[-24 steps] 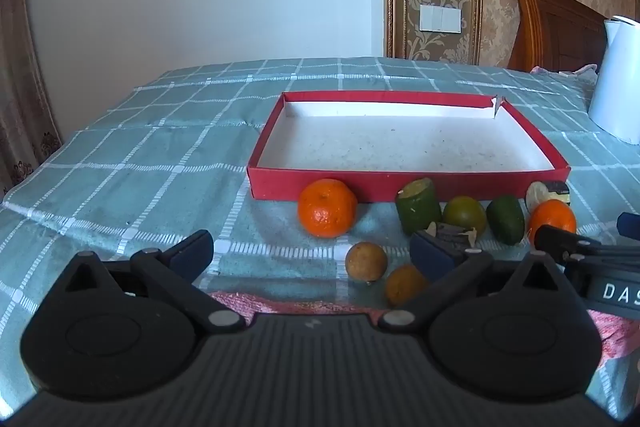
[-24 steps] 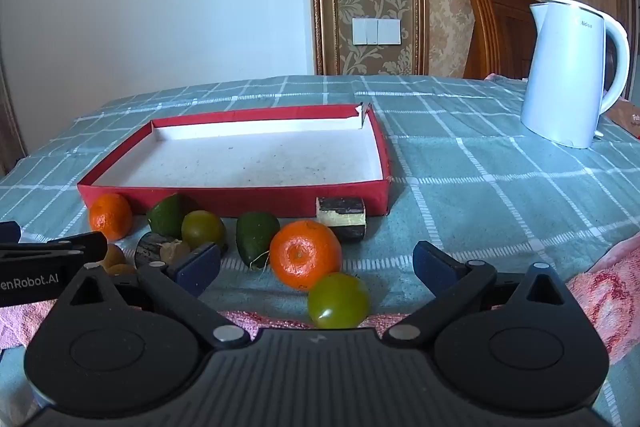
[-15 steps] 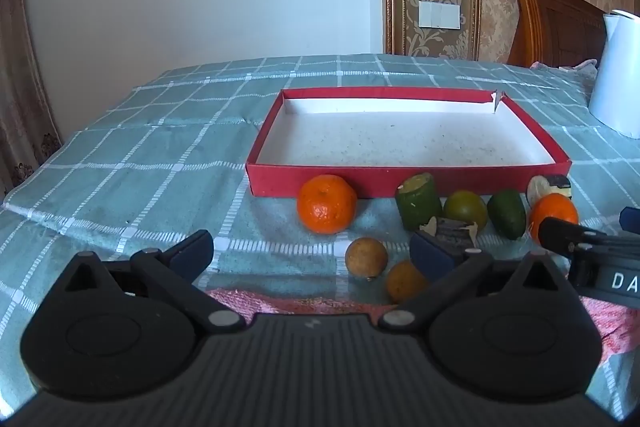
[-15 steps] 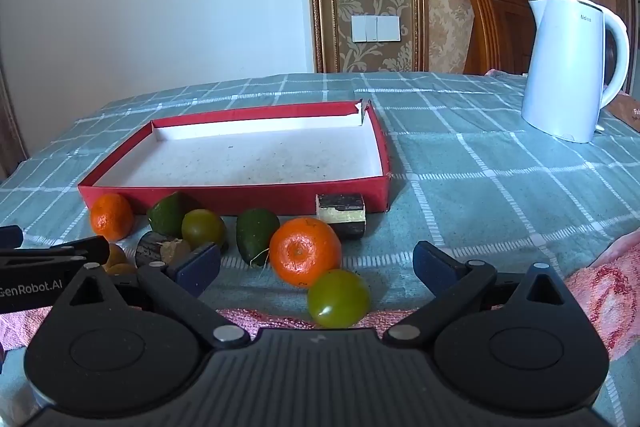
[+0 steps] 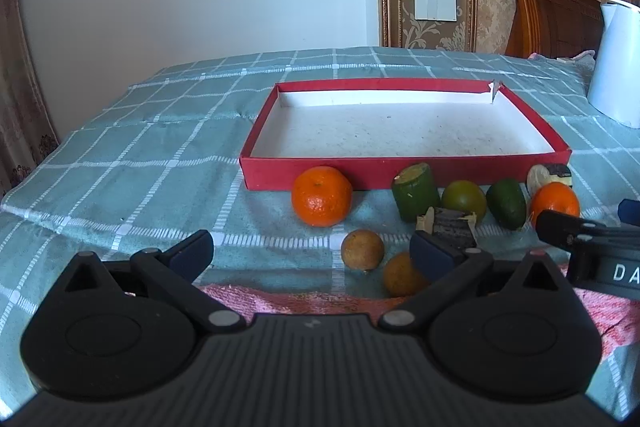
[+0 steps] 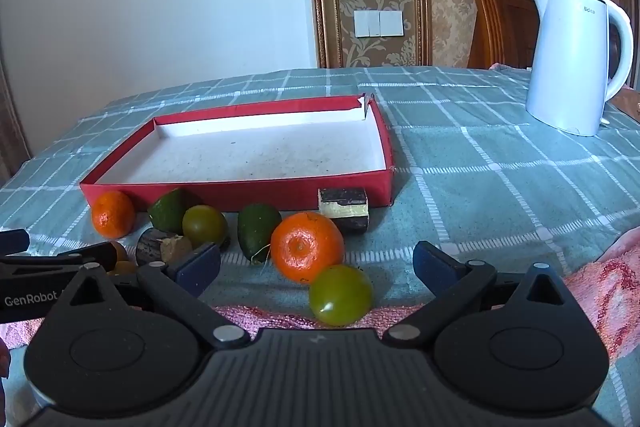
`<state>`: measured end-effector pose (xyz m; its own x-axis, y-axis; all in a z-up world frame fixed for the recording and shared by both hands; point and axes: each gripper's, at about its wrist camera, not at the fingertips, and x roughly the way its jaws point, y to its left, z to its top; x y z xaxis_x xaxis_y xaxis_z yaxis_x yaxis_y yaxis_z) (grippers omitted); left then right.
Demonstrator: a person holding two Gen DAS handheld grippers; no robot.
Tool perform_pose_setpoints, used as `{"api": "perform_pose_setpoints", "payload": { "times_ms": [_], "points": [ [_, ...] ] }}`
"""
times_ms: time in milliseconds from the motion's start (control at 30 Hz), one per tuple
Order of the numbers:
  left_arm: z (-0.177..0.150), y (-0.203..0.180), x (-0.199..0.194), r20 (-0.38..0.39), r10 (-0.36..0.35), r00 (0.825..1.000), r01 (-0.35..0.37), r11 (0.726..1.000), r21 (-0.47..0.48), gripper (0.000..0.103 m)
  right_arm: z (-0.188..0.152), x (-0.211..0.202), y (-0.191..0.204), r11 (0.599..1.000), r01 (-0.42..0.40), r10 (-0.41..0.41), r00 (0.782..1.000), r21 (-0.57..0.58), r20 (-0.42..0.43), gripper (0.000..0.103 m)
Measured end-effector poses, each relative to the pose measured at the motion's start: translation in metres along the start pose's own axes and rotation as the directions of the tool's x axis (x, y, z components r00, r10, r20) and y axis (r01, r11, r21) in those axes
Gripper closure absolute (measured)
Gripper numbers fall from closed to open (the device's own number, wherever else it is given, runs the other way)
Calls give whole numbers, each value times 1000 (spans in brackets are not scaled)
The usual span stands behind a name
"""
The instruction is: Organize fruits
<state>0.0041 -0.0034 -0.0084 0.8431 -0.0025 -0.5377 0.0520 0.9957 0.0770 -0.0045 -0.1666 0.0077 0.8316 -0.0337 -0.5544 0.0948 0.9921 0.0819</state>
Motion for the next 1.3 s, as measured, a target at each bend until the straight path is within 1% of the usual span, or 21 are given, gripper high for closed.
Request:
{"api": "perform_pose_setpoints", "payload": {
  "times_ms": [500,633,767,1033,1300],
  "points": [
    [1,4,3,0,-3,1000,3,1000,-5,0,0,3,-2,1000,-3,3,1000,2,0,0],
    [2,5,4,1,-2,1000,2,1000,-9,0,1,7,-6,1000,8,-7,1000,17,-8,0],
    [1,4,4,4,-1,1000,1,1000,-8,0,2,10,-9,999,2,-1,1000,34,-16,0],
    [0,2,4,9,-1,1000,1,1000,-3,0,1,10,-7,1000,-2,2,1000,10,-11,0],
    [-1,2,4,12,-6,1000,6,1000,-6,0,-1,7,-9,1000,-3,3,1000,18,-2,0]
  ]
}}
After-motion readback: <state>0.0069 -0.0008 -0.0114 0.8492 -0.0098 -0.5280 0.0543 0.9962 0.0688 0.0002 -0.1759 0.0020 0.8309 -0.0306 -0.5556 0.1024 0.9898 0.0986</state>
